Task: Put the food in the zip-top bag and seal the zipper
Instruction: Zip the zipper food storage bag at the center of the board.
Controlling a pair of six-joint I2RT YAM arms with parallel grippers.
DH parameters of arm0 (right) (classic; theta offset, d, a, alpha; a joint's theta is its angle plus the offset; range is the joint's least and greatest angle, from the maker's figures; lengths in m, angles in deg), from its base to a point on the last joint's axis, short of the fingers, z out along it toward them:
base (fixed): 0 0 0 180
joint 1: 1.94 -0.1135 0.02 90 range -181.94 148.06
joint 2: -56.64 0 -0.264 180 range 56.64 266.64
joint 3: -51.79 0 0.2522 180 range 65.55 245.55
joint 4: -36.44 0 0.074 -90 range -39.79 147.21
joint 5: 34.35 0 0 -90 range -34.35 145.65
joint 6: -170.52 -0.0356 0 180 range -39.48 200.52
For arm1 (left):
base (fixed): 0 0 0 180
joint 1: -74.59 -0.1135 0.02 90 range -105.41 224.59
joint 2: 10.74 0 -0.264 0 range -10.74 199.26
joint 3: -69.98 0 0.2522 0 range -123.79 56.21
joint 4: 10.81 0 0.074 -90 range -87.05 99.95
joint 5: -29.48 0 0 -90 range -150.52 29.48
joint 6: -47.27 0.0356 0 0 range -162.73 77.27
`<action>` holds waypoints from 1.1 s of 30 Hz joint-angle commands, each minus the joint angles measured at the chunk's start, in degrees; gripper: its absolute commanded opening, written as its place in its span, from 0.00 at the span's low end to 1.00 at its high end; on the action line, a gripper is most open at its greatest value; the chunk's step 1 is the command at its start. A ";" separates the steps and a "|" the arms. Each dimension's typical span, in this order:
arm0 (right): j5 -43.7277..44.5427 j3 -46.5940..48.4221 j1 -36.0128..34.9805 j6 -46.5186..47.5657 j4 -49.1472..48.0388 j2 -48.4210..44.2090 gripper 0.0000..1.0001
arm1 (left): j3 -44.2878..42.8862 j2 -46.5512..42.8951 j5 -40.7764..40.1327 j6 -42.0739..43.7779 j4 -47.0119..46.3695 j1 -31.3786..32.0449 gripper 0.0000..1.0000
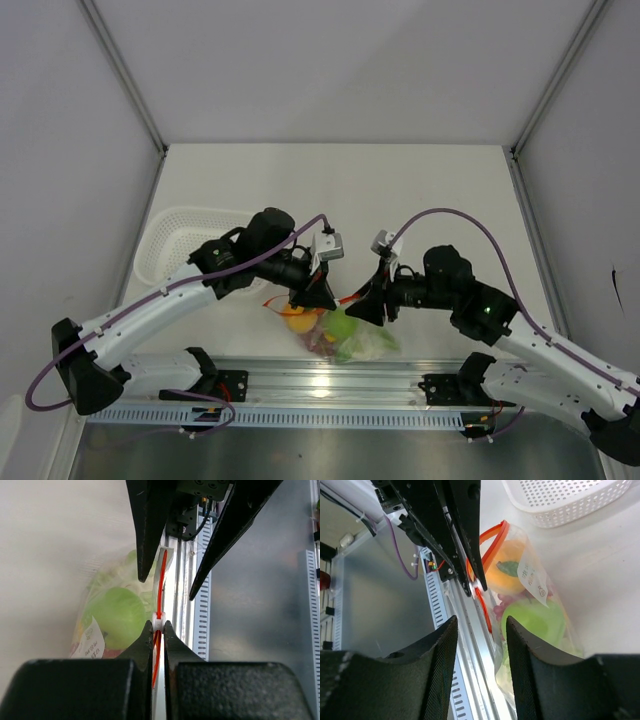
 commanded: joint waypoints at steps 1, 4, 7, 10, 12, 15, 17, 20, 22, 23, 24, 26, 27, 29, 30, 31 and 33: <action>-2.59 4.78 -0.59 4.79 3.50 3.84 0.45 | -1.88 0.01 2.18 1.27 -0.22 -0.43 0.01; -2.68 6.98 -1.29 6.45 4.82 7.61 0.43 | -1.45 -0.08 2.62 1.09 -0.48 -0.43 0.00; -2.94 9.17 -1.82 7.60 6.05 10.35 0.38 | -1.18 -0.16 3.06 1.18 -0.66 -0.43 0.01; -3.64 11.54 -2.08 9.18 7.81 12.99 0.29 | -1.27 -0.08 2.98 1.44 -0.31 -0.52 0.01; -3.73 12.60 -2.08 10.24 8.52 14.31 0.21 | -1.27 -0.16 3.06 1.62 -0.22 -0.52 0.00; -3.38 13.66 -2.08 10.59 9.22 14.84 0.00 | -1.00 0.10 3.06 1.79 -0.22 -0.61 0.01; -2.68 14.27 -2.17 10.16 9.22 14.75 0.00 | -0.57 0.10 2.98 1.97 -0.13 -0.79 0.01; 4.50 13.58 -2.08 8.66 8.96 11.61 0.00 | 0.66 -0.16 2.10 1.71 -0.04 -1.31 0.00; 10.29 12.17 -1.91 6.91 7.03 8.79 0.00 | 1.63 -0.69 1.66 1.53 0.22 -1.93 0.01; 12.24 11.04 -1.56 6.29 6.51 7.30 0.00 | 1.98 -1.04 0.87 1.44 0.22 -2.10 0.01; 13.83 10.77 -1.03 4.89 5.98 4.58 0.00 | 2.33 -1.83 0.34 1.44 0.48 -2.63 0.00; 17.87 10.15 0.63 3.57 6.32 2.46 0.00 | 3.21 -2.53 -1.41 1.36 0.92 -3.07 0.01; 19.19 9.89 1.16 2.43 6.93 0.71 0.00 | 3.56 -2.89 -1.94 1.35 1.19 -3.59 0.01; 22.54 9.18 2.65 1.11 7.90 -1.49 0.00 | 4.35 -4.64 -3.43 1.35 2.68 -4.12 0.01; 23.42 8.92 3.19 1.10 8.26 -1.51 0.00 | 4.36 -4.65 -4.14 1.18 2.68 -4.30 0.01; 24.47 8.66 3.63 0.32 8.69 -2.46 0.00 | 4.53 -5.60 -4.93 1.09 2.94 -4.39 0.01; 26.58 7.87 4.59 -0.30 9.66 -3.35 0.00 | 5.15 -6.75 -7.29 0.57 3.21 -4.56 0.02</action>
